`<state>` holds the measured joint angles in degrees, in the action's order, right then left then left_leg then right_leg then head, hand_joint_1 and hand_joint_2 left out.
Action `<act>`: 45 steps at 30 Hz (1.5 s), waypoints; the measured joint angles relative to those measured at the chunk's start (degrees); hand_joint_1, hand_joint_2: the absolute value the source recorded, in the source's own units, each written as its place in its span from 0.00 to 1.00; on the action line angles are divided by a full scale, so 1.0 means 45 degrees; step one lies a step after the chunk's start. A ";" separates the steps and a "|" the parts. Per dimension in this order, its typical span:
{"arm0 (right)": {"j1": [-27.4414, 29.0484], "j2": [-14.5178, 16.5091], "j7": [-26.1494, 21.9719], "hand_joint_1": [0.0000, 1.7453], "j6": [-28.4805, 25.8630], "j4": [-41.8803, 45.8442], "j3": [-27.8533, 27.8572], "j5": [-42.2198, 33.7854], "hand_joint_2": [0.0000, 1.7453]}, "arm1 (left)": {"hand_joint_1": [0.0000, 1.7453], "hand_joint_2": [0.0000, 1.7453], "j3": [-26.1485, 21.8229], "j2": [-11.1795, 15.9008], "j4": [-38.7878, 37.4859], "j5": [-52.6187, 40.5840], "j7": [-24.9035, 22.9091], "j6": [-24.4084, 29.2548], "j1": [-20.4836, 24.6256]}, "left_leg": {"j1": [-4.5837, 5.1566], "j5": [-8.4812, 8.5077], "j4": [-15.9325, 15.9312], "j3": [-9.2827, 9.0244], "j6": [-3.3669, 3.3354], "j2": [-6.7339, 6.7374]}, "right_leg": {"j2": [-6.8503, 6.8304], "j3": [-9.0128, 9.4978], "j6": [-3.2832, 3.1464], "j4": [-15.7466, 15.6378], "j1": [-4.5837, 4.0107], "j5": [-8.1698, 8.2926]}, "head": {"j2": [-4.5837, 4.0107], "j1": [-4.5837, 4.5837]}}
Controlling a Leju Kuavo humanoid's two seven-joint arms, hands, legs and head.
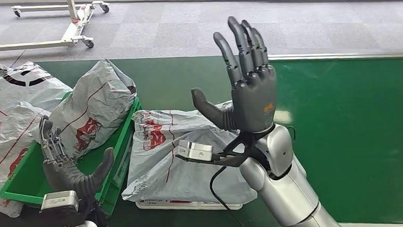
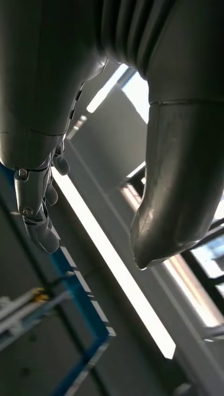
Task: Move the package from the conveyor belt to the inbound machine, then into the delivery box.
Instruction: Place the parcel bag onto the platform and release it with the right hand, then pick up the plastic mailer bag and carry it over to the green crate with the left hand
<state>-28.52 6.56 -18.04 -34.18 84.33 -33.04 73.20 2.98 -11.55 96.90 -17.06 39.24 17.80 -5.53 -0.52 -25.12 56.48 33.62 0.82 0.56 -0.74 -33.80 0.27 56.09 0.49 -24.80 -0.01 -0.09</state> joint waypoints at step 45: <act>0.3157 0.2507 -0.3154 0.00 -0.1302 0.3294 0.5493 -0.0463 1.00 | 1.00 1.00 0.5998 0.0947 -1.0134 -0.2163 -0.0627 -0.4140 0.7752 | 0.0009 0.0030 -0.0003 -0.0011 0.0012 0.0015 | 0.0008 0.0011 -0.0004 0.0012 0.0007 0.0039 | 0.0001 -0.0001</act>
<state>-14.31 17.84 -32.23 -40.04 99.15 -8.32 71.12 29.97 -7.29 51.30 -26.79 36.42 -0.83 29.35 -0.48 -24.99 56.46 33.57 0.88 0.62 -0.71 -33.75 0.25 56.14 0.53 -24.63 -0.01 -0.10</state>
